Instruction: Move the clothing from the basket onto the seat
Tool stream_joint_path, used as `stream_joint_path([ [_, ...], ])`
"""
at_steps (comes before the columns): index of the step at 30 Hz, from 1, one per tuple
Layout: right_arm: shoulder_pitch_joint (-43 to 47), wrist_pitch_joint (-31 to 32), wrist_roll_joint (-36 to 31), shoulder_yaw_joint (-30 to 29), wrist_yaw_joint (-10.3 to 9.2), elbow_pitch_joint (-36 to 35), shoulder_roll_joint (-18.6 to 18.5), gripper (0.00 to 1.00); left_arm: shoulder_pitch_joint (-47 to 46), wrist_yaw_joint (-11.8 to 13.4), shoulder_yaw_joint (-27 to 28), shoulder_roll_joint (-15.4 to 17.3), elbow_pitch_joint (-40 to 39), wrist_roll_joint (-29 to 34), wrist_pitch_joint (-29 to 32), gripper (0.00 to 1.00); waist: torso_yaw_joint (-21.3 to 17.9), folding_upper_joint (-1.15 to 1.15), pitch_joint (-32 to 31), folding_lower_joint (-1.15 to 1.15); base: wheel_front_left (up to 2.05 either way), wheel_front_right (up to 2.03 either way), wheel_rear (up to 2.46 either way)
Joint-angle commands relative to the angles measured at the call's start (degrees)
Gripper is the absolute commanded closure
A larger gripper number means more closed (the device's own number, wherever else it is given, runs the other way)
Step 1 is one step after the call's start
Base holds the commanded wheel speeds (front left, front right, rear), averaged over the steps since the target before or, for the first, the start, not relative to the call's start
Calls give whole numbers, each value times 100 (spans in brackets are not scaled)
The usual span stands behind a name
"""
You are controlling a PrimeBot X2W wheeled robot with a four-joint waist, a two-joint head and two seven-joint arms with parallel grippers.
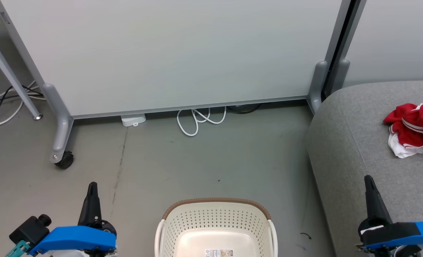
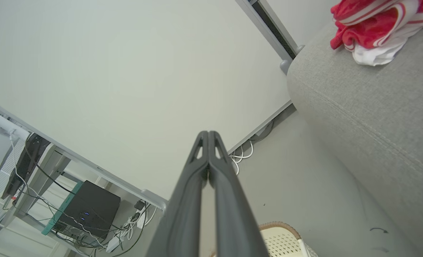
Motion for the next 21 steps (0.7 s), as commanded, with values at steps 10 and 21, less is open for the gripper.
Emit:
stream_joint_path([
  [10, -207, 211, 820, -21, 2, -23, -31, 100, -228, -46, 147, -2, -92, -796, 202, 100, -25, 0, 7, 0, 0, 0, 0],
  [21, -262, 393, 1531, -29, 3, 8, -34, 100, -287, -76, 249, -18, -97, -1493, 386, 100, -52, 0, 15, 0, 0, 0, 0],
])
